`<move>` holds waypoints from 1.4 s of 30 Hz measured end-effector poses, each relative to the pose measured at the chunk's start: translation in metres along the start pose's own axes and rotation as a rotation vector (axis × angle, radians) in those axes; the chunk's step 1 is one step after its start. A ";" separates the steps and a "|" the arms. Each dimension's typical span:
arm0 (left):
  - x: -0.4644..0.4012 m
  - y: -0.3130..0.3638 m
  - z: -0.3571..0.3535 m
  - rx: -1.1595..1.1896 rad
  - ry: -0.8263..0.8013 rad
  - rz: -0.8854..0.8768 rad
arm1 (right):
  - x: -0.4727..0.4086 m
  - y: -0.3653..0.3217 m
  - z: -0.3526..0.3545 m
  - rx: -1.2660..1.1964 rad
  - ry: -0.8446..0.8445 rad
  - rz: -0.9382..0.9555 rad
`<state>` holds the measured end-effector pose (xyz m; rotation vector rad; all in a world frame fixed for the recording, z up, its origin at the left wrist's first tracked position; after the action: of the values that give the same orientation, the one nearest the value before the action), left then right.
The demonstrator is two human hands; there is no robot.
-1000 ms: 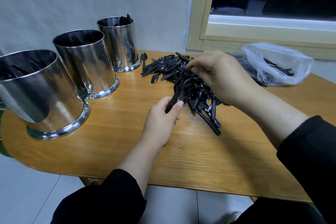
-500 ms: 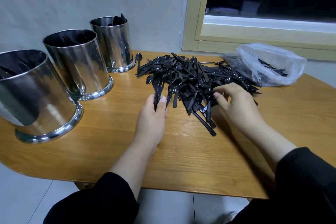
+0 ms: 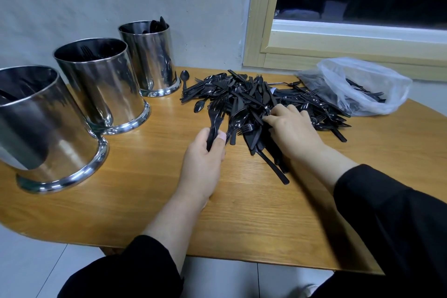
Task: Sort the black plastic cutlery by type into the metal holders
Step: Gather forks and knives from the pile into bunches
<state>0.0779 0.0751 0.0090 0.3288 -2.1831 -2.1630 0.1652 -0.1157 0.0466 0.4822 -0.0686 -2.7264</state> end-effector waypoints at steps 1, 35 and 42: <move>0.000 0.000 0.000 -0.001 -0.001 -0.001 | -0.001 0.001 0.000 0.000 0.007 0.003; 0.017 -0.008 -0.036 0.310 0.148 0.203 | 0.125 0.039 0.034 -0.910 0.442 -0.308; 0.023 -0.005 -0.040 0.271 0.125 0.130 | 0.127 0.035 0.041 -0.981 0.498 -0.240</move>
<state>0.0632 0.0311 0.0020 0.3144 -2.3545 -1.7347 0.0525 -0.1953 0.0484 0.8418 1.4290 -2.3516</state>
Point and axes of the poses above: each hand's wrist, its own x-axis away from the middle knuckle, its own z-axis out of the back of the hand, y = z × x, the point moved 8 cm from there along -x, towards the middle knuckle, and after that the axes turned 4 degrees about x, right-handed, at the moved point
